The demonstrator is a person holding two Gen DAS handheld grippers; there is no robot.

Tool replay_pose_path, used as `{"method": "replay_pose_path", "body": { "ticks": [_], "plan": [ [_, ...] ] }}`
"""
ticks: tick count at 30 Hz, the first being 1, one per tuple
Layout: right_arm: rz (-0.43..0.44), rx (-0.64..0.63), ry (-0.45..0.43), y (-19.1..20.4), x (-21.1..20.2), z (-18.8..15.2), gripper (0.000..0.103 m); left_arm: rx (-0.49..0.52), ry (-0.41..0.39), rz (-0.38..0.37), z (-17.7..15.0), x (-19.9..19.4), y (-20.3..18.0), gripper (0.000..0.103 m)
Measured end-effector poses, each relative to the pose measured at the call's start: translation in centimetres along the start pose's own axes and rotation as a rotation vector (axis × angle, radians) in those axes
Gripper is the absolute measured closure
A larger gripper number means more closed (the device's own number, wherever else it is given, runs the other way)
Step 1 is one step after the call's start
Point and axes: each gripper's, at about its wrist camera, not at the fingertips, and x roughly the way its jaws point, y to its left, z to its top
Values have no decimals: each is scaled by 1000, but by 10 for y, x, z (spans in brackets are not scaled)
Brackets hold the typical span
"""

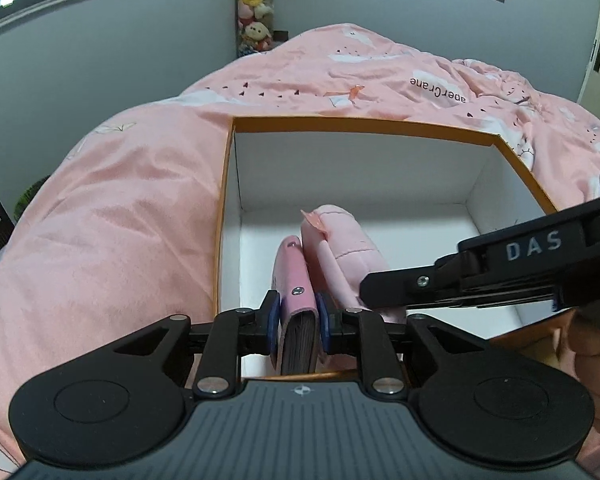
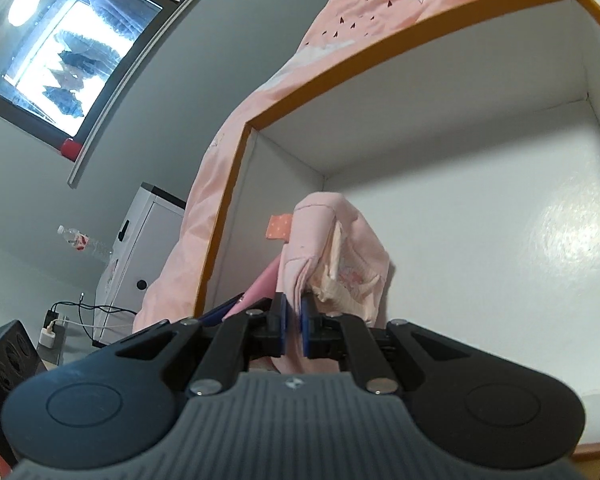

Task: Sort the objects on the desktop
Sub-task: 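Carry the pink phone and pink pouch with both tools into the shoebox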

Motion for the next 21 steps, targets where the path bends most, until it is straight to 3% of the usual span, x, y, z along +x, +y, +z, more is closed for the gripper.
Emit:
{"method": "replay_pose_path", "body": {
  "ticks": [7, 15, 18, 21],
  "plan": [
    [-25, -33, 23, 4, 6, -3, 96, -48, 30, -64, -1, -10, 14, 77],
    [-10, -55, 56, 9, 21, -2, 95, -206, -58, -125, -3, -48, 50, 76],
    [-5, -73, 65, 15, 28, -1, 95, -227, -71, -92, -1, -54, 60, 76],
    [18, -73, 76, 21, 32, 1, 95, -257, -70, -108, 1, -53, 67, 76]
  ]
}}
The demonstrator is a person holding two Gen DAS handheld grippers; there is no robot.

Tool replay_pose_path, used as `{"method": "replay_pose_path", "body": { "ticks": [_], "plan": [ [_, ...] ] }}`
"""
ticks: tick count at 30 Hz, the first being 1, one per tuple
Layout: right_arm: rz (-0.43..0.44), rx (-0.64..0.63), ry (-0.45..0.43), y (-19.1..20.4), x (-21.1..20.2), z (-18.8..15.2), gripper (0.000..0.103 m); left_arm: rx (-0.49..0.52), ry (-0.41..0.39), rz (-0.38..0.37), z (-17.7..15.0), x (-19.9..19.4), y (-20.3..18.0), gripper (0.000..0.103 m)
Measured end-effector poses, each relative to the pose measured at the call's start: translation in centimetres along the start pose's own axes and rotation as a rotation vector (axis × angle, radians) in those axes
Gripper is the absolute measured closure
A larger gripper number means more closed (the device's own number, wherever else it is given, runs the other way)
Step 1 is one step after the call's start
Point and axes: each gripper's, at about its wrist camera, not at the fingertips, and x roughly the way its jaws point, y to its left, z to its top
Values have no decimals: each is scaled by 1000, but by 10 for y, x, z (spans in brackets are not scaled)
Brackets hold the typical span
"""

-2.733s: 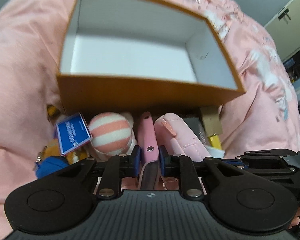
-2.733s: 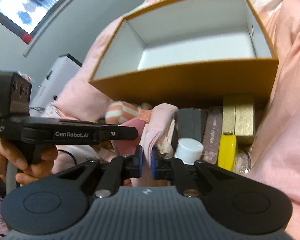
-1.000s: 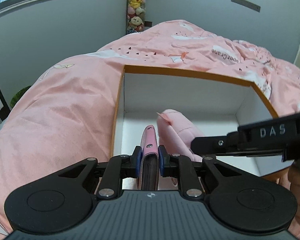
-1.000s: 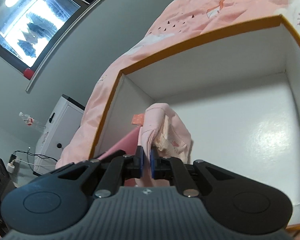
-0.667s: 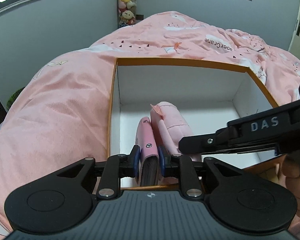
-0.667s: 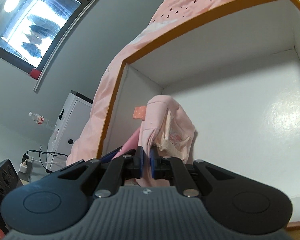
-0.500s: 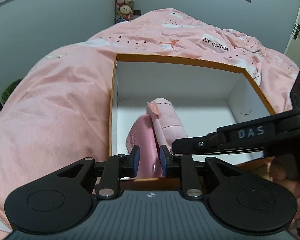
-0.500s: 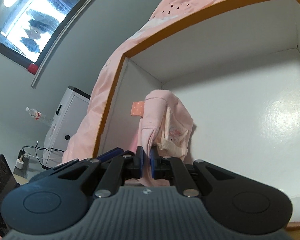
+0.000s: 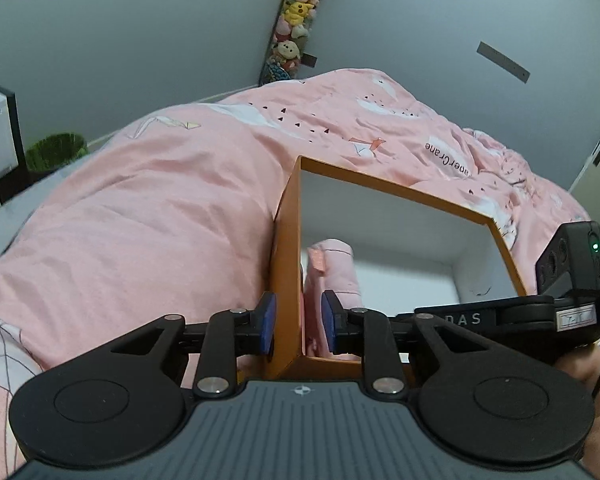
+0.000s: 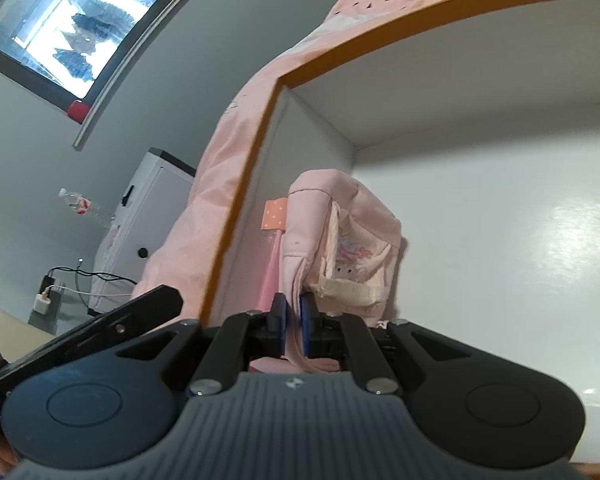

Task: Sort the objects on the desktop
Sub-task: 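Carry the pink phone and pink pouch with both tools into the shoebox, then open both tools to release the pink items inside the box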

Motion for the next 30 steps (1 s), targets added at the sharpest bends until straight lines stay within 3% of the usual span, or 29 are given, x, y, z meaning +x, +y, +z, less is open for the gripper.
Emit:
{"method": "replay_pose_path", "body": {
  "ticks": [11, 20, 24, 30],
  "plan": [
    [-33, 32, 61, -10, 23, -5, 95, -14, 43, -6, -10, 12, 1, 76],
    [-69, -48, 40, 4, 18, -8, 83, 5, 42, -8, -12, 8, -4, 76],
    [-91, -87, 5, 4, 4, -11, 71, 23, 40, -14, -10, 0, -9, 76],
    [-120, -178, -104, 22, -35, -14, 71, 69, 52, -43, -4, -17, -24, 76]
  ]
}}
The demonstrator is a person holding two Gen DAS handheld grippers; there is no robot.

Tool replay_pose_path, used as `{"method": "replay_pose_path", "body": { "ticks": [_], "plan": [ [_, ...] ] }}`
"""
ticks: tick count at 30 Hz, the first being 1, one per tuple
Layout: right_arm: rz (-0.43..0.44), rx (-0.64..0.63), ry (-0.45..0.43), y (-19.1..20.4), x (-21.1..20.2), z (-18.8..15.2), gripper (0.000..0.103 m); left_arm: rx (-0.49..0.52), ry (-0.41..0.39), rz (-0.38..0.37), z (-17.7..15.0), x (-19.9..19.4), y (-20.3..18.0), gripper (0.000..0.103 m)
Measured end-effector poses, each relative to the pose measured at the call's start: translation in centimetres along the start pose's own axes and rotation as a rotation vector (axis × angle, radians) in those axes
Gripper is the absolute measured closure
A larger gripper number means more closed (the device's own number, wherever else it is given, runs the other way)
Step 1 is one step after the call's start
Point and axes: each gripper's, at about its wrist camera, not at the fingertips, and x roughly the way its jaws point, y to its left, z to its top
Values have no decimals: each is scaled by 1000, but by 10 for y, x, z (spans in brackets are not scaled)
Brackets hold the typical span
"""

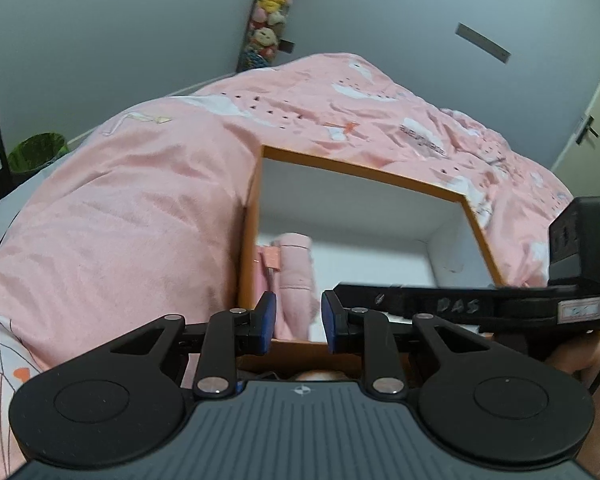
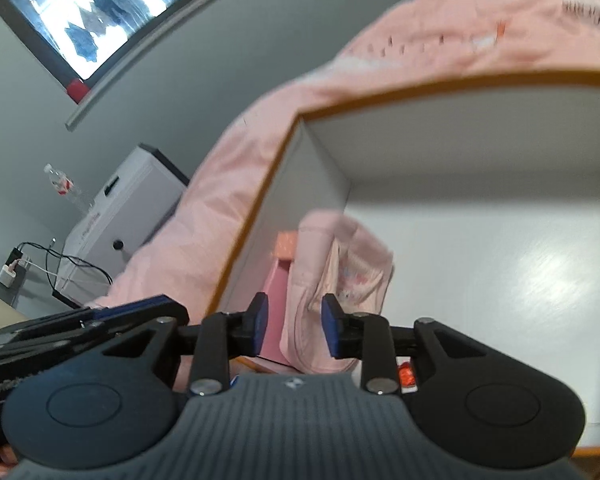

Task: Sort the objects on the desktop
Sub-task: 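Open both tools to release the pink items inside the box, then move both tools back down to the remaining pile of items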

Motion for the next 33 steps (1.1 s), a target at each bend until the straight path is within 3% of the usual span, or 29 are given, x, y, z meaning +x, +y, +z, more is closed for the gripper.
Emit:
{"method": "replay_pose_path", "body": {
  "ticks": [6, 14, 18, 25, 33],
  "plan": [
    [-1, -16, -98, -1, -62, -9, 71, 70, 41, -34, 1, -16, -25, 76],
    [-119, 24, -130, -21, -114, -46, 71, 114, 146, -139, -14, -6, -61, 76],
    [-221, 50, -90, -34, -121, -68, 71, 98, 237, -142, -29, 13, -70, 76],
    [-393, 12, -25, -42, -115, -100, 72, 115, 292, -225, -51, 37, -89, 71],
    [-427, 42, 10, -61, -100, -85, 65, 56, 365, -188, -66, 79, -95, 66]
  ]
}}
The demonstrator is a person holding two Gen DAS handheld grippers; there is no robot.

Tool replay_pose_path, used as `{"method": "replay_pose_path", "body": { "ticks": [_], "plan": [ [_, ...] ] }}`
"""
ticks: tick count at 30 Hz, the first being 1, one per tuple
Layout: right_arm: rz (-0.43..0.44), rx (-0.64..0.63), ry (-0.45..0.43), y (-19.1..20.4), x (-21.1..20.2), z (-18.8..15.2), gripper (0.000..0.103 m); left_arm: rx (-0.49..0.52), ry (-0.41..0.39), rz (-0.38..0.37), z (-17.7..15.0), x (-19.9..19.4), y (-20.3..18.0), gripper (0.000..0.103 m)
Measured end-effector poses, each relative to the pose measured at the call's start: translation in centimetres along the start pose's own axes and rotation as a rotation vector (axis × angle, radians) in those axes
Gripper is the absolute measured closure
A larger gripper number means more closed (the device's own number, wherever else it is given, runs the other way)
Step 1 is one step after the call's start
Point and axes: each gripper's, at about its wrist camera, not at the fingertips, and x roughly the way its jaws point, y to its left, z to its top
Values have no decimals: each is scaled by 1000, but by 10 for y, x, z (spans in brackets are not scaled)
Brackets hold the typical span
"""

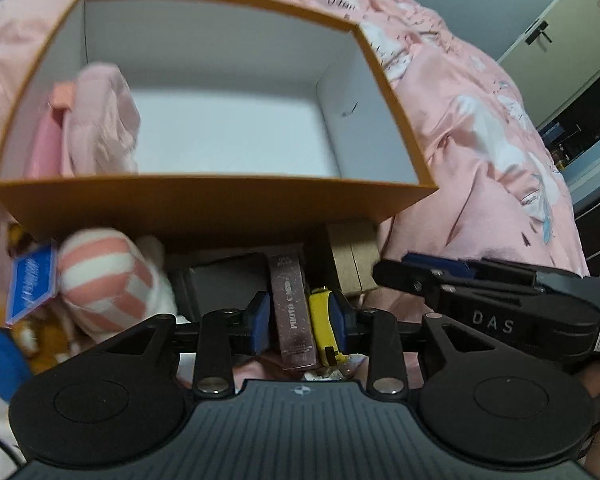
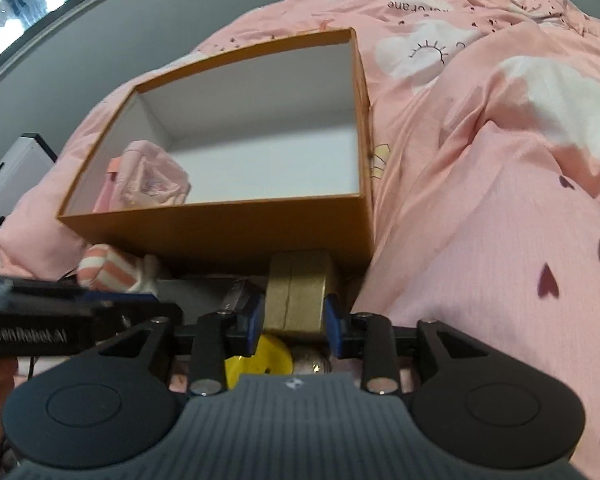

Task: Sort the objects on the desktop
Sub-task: 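Move both tools back down to the remaining pile of items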

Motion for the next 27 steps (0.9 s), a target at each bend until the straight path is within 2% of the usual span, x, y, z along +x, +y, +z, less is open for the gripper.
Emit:
{"method": "replay_pose_path", "body": {
  "ticks": [2, 5, 10, 13, 17, 21, 24, 27],
  "plan": [
    [1, 8, 8, 0, 7, 3, 62, 10, 23, 14, -1, 7, -2, 64],
    [6, 8, 19, 1, 16, 7, 57, 21, 61, 24, -4, 15, -3, 55],
    [2, 5, 47, 2, 31, 10, 50, 8, 103, 17, -6, 26, 0, 54],
    [-3, -4, 53, 3, 36, 9, 50, -9, 127, 18, -7, 32, 3, 54],
    [24, 18, 20, 1, 26, 7, 51, 24, 73, 47, -8, 16, -1, 54],
    [49, 7, -20, 9, 10, 4, 52, 32, 4, 130, -3, -9, 3, 54],
    [61, -36, -28, 21, 4, -1, 57, 11, -8, 161, 0, -19, 14, 54],
    [81, -107, -17, 36, 2, -7, 58, -27, 5, 152, 3, -15, 26, 54]
  ]
}}
